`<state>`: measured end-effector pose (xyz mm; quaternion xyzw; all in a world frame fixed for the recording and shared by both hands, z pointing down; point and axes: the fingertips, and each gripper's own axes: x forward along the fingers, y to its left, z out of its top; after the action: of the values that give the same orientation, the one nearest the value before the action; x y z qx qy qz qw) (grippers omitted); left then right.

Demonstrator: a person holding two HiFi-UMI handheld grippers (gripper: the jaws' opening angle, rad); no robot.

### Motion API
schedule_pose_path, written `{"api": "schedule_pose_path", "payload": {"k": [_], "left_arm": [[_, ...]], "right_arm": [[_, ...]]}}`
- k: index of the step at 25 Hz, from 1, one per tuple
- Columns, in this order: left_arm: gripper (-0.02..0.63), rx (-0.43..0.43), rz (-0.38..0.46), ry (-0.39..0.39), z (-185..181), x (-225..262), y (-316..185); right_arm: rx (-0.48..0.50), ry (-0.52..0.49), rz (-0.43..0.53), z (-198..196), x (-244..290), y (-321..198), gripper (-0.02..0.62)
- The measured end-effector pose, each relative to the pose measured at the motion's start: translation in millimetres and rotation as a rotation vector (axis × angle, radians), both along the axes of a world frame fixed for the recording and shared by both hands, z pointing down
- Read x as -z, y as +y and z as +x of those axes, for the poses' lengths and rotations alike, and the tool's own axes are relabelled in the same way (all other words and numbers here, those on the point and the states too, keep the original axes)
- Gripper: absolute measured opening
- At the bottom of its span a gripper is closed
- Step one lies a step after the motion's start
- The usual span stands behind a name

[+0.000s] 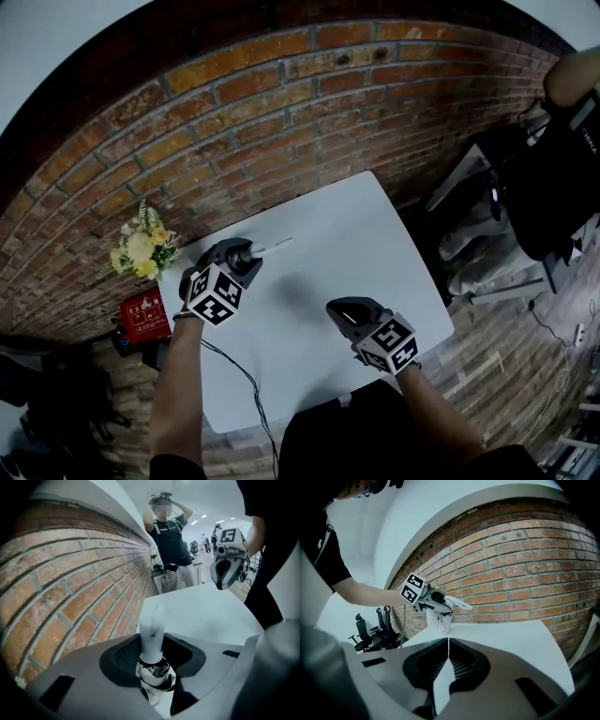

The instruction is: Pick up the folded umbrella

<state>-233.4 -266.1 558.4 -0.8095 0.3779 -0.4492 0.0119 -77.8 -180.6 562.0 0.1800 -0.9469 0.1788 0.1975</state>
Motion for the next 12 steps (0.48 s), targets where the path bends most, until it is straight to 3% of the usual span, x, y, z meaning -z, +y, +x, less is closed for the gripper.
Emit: {"api": "schedule_pose_path", "payload": {"k": [8, 12], "left_arm": [[0.156, 0.171, 0.061, 0.116, -43, 37, 10], [0.155, 0.207, 0.09, 0.19, -46, 47, 20]], "right_arm": [[0.038, 0.0, 0.016, -9, 7, 8, 0.023], [0.059, 0.004, 0.037, -14, 9, 13, 0.023]]}}
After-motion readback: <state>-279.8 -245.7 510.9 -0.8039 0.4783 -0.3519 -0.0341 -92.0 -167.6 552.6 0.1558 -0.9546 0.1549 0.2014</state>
